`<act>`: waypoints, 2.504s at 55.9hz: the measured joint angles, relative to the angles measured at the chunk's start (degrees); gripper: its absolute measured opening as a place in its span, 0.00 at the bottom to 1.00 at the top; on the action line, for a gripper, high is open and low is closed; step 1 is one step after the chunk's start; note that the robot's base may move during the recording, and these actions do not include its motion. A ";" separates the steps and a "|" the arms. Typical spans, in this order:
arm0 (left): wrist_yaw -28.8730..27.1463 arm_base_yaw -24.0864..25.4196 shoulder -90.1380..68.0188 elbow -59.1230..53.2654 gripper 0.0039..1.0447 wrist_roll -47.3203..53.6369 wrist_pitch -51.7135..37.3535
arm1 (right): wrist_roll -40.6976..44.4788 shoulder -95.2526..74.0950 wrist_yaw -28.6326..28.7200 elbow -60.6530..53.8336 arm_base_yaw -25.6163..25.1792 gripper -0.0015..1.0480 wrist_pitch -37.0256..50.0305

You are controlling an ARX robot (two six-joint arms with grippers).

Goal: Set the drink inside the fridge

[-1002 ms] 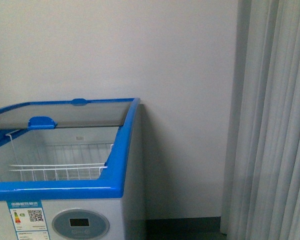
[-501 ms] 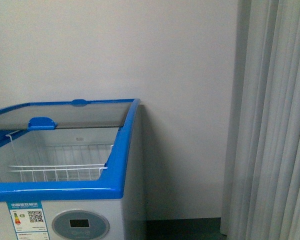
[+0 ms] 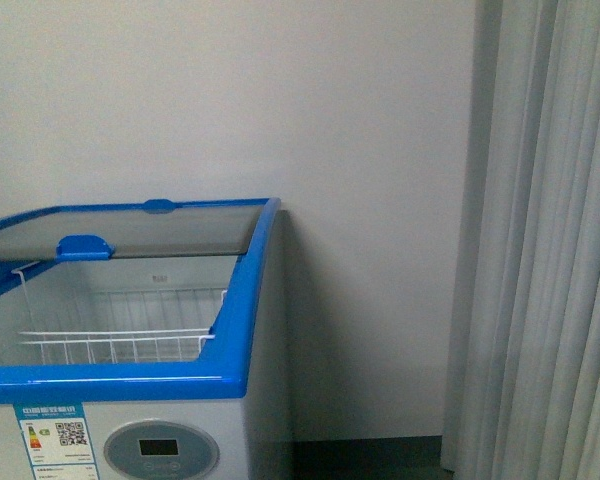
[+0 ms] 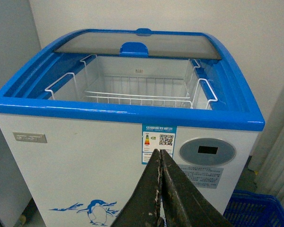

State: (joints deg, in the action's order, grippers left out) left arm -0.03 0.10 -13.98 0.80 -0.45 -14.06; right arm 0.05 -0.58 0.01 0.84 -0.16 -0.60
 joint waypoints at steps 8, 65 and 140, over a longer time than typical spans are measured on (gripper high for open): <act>0.00 0.00 1.99 0.00 0.02 -0.02 2.03 | 0.00 0.00 0.00 0.00 0.00 0.40 0.00; 0.00 0.00 2.84 0.00 0.92 0.17 2.64 | 7.58 -27.08 1.07 -0.07 1.73 0.40 42.99; 0.00 0.00 2.84 0.00 0.92 0.17 2.64 | 30.80 -123.38 -4.22 99.54 19.02 0.40 28.44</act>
State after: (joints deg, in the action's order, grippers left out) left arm -0.03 0.10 -11.14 0.80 -0.27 -11.42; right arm 30.85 -123.96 -4.21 100.38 18.85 27.83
